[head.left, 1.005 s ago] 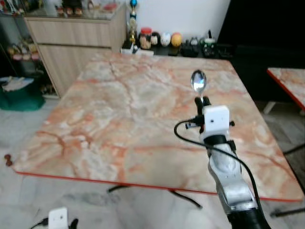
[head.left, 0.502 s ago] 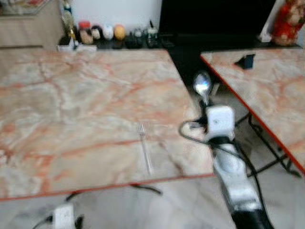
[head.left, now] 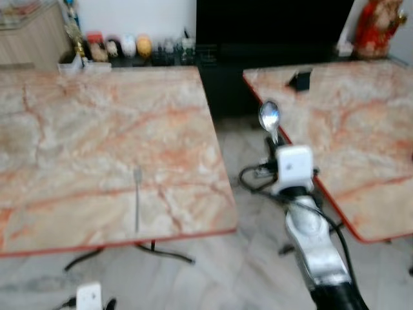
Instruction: Setting the table
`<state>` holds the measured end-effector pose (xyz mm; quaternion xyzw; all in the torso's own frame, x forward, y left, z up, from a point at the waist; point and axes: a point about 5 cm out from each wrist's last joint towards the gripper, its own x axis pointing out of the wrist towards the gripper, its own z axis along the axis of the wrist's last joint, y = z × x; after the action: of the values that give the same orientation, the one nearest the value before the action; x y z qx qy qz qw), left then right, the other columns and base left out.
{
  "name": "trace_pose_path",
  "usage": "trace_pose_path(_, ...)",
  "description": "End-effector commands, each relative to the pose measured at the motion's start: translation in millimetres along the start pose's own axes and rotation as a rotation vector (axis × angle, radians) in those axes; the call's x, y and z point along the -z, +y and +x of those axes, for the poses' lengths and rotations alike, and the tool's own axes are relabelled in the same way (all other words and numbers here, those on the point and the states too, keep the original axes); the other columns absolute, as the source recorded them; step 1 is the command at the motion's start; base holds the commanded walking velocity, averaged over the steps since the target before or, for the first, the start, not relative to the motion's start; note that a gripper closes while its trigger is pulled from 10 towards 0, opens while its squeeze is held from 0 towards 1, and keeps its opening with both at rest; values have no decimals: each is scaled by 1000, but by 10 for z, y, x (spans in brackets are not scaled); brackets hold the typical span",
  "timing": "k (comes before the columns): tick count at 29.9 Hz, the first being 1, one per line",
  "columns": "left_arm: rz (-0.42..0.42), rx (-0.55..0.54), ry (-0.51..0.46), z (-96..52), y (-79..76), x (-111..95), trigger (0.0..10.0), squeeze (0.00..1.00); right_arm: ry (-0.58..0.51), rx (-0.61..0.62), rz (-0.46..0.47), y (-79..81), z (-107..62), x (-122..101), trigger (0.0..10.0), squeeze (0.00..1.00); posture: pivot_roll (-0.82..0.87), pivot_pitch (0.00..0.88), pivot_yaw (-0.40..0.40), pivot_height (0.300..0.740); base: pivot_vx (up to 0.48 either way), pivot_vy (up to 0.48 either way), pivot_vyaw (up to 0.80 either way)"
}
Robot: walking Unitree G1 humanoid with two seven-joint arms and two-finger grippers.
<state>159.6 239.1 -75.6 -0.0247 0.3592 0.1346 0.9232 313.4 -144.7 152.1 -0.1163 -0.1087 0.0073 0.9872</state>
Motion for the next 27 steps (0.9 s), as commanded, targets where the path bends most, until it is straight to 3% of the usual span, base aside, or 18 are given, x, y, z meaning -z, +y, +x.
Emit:
trace_pose_path(1, 26, -5, 4, -9, 62, 7, 10000, 0, -23, -21, 12, 73, 18, -60, 10000, 0, -4, 0, -24, 740, 0, -382, 0)
trace_pose_path(27, 66, 19, 3, 3, 60, -21, 10000, 0, -35, -18, 12, 102, 30, -79, 10000, 0, -30, 0, 1, 740, 0, -375, 0)
